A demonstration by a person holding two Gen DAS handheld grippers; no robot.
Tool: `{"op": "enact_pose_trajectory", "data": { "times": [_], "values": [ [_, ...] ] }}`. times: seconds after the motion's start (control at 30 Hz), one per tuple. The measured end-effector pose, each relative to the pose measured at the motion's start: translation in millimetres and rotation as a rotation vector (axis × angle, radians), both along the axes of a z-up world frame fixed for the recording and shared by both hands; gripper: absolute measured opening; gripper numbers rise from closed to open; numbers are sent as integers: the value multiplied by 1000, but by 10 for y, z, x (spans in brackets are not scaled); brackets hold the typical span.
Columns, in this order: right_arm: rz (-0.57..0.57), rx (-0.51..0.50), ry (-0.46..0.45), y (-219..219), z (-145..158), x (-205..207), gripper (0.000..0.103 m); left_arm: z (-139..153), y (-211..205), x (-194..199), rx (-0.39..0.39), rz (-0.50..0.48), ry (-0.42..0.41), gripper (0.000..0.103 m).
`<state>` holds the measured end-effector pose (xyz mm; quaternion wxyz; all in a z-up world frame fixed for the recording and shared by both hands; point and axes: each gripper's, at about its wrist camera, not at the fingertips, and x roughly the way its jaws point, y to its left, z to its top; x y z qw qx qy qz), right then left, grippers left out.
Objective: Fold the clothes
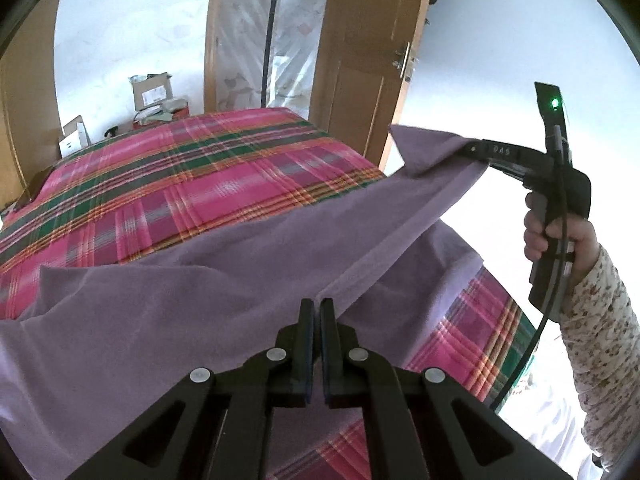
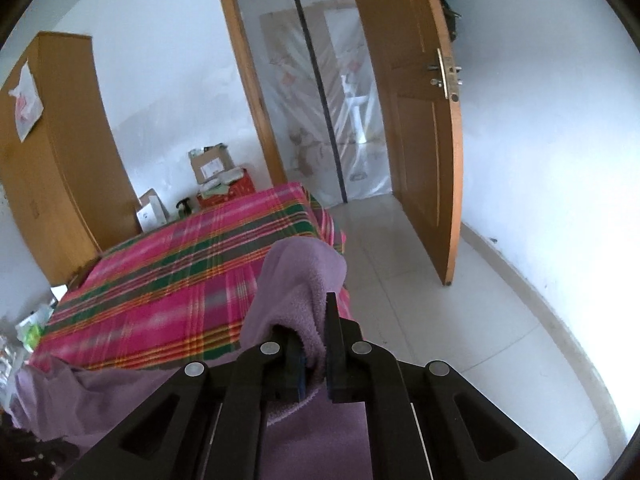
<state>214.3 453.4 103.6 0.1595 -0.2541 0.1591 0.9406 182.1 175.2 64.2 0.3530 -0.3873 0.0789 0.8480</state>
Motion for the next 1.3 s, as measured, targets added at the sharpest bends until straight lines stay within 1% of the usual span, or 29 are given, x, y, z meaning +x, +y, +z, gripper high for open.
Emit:
{"op": "enact_pose_trajectory", "data": {
  "times": [0.1, 0.2, 0.23, 0.3, 0.4, 0.6, 0.7, 0.93, 1.13, 1.3],
  "values": [
    [-20, -25, -6, 58, -69, 130, 6, -54, 32, 35, -16, -18, -14, 3],
    [-44, -59, -16, 114, -193, 247, 6, -112, 51, 87, -25, -37, -30, 3],
    [-54, -76, -18, 137, -241, 286, 6, -130, 66, 113, -37, -45, -24, 3],
    [-64, -104, -21, 173, -315, 328, 6, -185, 84, 132, -50, -52, -37, 3],
    [-79, -159, -22, 219, -432, 406, 6, -260, 102, 147, -64, -58, -60, 3],
    [-99, -303, -38, 384, -637, 499, 10, -322, 123, 201, -90, -75, -69, 3],
    [-125, -349, -40, 473, -710, 561, 11, -354, 123, 215, -98, -84, -82, 3],
    [-190, -372, -69, 596, -817, 673, 11, -375, 122, 217, -98, -91, -99, 3],
    [-240, -412, -78, 687, -893, 722, 11, -390, 107, 237, -102, -94, -100, 3],
    [-260, -407, -129, 722, -938, 722, 11, -394, 100, 248, -101, -98, -114, 3]
  ]
}}
